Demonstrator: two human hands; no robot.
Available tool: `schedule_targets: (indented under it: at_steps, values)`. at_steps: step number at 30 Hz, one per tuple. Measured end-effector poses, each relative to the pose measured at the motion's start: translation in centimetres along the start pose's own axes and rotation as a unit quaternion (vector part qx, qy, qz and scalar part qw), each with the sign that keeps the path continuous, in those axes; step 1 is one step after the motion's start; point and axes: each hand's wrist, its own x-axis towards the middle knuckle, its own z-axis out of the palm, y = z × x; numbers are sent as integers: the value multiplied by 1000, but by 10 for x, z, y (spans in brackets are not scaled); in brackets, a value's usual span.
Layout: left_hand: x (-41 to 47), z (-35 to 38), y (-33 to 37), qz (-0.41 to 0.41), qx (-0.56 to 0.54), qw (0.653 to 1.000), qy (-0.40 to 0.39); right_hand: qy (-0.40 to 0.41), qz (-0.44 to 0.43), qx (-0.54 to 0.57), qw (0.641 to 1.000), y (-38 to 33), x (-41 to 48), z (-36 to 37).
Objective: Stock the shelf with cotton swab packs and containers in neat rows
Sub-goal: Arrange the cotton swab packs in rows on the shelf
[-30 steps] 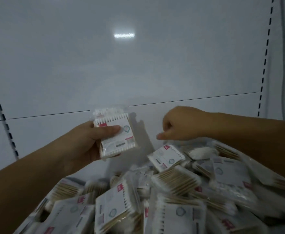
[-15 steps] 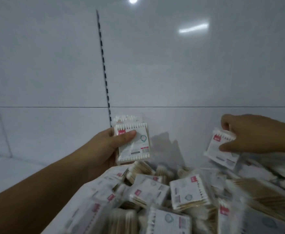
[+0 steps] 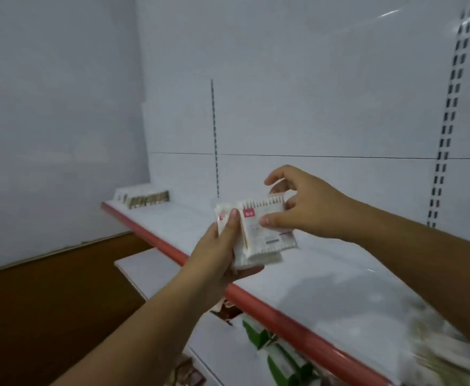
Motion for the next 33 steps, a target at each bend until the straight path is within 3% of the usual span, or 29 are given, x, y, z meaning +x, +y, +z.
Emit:
schedule_targets:
  at_steps: [5, 9, 13, 18, 27, 33]
  values:
    - [-19, -126, 1, -52, -65, 993, 83, 46, 4, 198, 979, -12, 67, 148]
    - [-16, -219, -16, -32, -68, 983, 164, 3, 44, 361, 931, -7, 109, 252]
    - [5, -293, -36, -31, -61, 971, 231, -15, 73, 443, 894, 7, 159, 329]
    - [60, -383, -40, -45, -31, 957, 284, -53, 82, 478, 873, 16, 252, 402]
    - [145, -554, -16, -55, -10, 977, 207, -65, 76, 487, 867, 7, 415, 496]
    - [213, -694, -35, -55, -82, 980, 173, 24, 106, 446, 888, 9, 520, 576]
